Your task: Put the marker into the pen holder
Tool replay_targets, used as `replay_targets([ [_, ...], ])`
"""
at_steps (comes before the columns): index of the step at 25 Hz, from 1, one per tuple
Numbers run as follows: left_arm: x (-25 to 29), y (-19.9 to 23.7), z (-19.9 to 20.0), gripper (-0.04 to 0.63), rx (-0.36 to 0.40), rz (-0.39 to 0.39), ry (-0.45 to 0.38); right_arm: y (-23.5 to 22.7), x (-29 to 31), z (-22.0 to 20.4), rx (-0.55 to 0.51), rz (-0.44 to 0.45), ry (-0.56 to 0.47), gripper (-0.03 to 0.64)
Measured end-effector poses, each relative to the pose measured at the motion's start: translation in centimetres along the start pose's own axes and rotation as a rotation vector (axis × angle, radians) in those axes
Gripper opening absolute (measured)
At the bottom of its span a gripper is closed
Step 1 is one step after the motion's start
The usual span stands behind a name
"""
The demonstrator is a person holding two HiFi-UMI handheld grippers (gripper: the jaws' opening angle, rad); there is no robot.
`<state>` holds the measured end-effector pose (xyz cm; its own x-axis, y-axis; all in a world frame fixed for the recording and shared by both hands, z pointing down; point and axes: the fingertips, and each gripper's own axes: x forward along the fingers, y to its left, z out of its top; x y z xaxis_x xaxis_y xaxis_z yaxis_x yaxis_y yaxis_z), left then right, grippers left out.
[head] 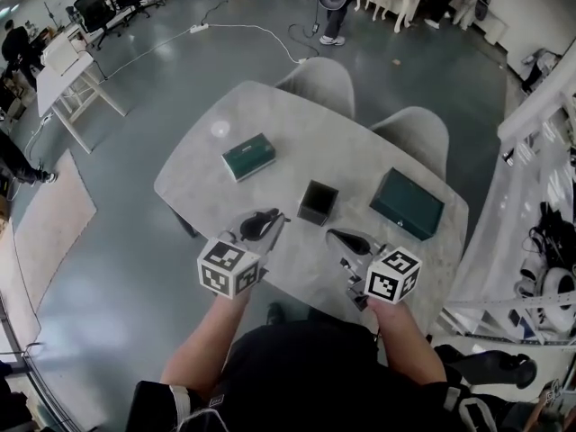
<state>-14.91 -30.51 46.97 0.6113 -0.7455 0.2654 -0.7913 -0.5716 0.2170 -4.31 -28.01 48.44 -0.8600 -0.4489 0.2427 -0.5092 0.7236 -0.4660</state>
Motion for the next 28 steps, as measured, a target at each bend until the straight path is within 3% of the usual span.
replay_targets([
  [11,8.5,1.9,-1.6,0.055,-0.018,0.011,0.079,-7.4,-0.2,-0.2,0.083,-0.012,0.030,0.003],
  [28,15.4,3.9,-6.8,0.054,-0.001,0.008,0.188,-9.8,-1.7,-1.0,0.126,-0.045,0.046,0.005],
])
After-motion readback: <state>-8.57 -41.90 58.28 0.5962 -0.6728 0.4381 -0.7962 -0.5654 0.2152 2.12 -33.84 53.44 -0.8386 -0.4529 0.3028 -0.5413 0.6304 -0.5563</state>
